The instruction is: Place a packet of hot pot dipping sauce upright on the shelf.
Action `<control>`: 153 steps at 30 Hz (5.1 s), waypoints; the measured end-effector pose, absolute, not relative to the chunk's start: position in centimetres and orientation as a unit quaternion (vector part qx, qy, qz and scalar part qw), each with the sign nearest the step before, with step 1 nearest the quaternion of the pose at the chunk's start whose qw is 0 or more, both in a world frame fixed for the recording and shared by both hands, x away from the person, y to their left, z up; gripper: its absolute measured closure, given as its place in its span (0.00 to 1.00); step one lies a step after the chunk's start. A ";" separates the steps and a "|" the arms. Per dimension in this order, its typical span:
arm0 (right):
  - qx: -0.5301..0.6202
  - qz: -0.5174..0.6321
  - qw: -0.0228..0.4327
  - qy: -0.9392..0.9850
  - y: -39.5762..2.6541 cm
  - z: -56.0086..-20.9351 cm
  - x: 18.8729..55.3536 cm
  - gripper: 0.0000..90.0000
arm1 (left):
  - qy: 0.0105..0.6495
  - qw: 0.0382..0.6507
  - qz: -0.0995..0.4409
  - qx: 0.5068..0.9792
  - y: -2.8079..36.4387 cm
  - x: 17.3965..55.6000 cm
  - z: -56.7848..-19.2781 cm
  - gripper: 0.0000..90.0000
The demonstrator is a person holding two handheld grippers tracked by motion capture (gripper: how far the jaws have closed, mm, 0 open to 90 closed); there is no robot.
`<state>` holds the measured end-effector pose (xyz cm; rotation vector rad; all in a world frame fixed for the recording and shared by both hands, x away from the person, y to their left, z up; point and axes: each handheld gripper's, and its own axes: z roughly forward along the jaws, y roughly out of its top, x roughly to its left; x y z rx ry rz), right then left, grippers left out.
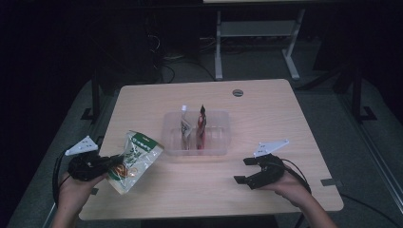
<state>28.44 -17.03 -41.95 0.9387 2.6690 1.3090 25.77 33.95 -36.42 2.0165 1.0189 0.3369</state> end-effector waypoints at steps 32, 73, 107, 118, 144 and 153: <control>0.266 0.484 -0.060 0.832 -16.6 -41.1 28.7 0.27 | 0.223 0.452 0.020 0.864 18.3 25.7 -38.6 0.99; 0.231 0.507 -0.158 0.815 -13.6 -42.5 28.8 0.86 | 0.170 0.454 0.022 0.874 16.2 25.4 -40.2 0.99; 0.206 0.581 -0.133 0.776 -14.9 -40.5 28.5 1.00 | 0.228 0.451 0.045 0.862 18.6 25.9 -40.9 0.40; 0.201 0.610 -0.095 0.760 -15.6 -38.2 28.3 1.00 | 0.239 0.430 0.042 0.870 19.7 26.1 -41.6 0.33; 0.234 0.659 -0.006 0.714 -18.1 -33.5 32.6 1.00 | 0.239 0.411 0.043 0.879 20.2 26.5 -42.1 0.31; 0.251 0.659 0.007 0.709 -17.2 -33.3 34.9 1.00 | 0.239 0.408 0.042 0.880 20.4 26.5 -42.1 0.31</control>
